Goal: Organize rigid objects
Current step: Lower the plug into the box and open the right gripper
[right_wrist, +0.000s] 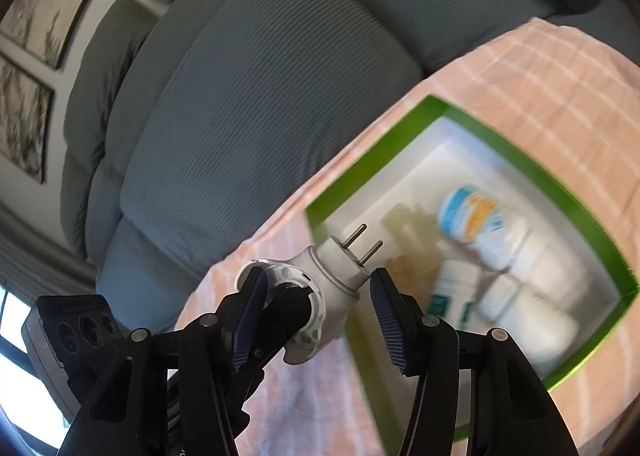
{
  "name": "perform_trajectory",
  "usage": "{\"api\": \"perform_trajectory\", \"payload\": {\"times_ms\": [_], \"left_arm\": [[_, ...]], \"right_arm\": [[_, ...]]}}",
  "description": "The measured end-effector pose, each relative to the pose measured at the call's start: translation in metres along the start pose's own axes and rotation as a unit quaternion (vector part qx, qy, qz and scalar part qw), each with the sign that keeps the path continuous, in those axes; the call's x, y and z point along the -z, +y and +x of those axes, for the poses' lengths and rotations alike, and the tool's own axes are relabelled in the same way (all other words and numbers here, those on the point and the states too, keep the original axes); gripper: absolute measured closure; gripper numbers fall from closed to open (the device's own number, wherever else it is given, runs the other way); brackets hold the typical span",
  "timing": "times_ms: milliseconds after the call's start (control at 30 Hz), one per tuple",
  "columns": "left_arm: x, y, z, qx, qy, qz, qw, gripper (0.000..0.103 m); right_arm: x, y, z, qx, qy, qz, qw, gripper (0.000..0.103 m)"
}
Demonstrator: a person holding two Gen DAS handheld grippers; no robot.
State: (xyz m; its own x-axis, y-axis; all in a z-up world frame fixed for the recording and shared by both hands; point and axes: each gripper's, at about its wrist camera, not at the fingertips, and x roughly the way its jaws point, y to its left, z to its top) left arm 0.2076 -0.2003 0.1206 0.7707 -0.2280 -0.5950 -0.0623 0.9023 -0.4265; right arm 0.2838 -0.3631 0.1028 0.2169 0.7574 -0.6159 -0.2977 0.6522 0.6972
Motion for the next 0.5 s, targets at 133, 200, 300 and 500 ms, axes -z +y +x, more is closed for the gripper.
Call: {"api": "perform_trajectory", "payload": {"times_ms": [133,200,300,500], "left_arm": [[0.0,-0.011,0.016,0.008,0.015,0.009,0.9998,0.073],[0.0,-0.015,0.025,0.013,0.022,0.01,0.9996,0.073],[0.0,-0.018,0.033,0.018,0.028,0.007,0.9994,0.073],[0.001,-0.015,0.046,0.02,0.045,0.0,0.9988,0.073]], "right_arm": [[-0.008,-0.017,-0.007,0.008,-0.007,0.019,1.0,0.046],[-0.012,-0.025,-0.008,0.012,-0.008,0.029,0.999,0.046],[-0.015,-0.036,-0.01,0.02,-0.009,0.041,0.999,0.046],[-0.019,-0.054,-0.003,0.024,0.001,0.05,0.998,0.046]]}}
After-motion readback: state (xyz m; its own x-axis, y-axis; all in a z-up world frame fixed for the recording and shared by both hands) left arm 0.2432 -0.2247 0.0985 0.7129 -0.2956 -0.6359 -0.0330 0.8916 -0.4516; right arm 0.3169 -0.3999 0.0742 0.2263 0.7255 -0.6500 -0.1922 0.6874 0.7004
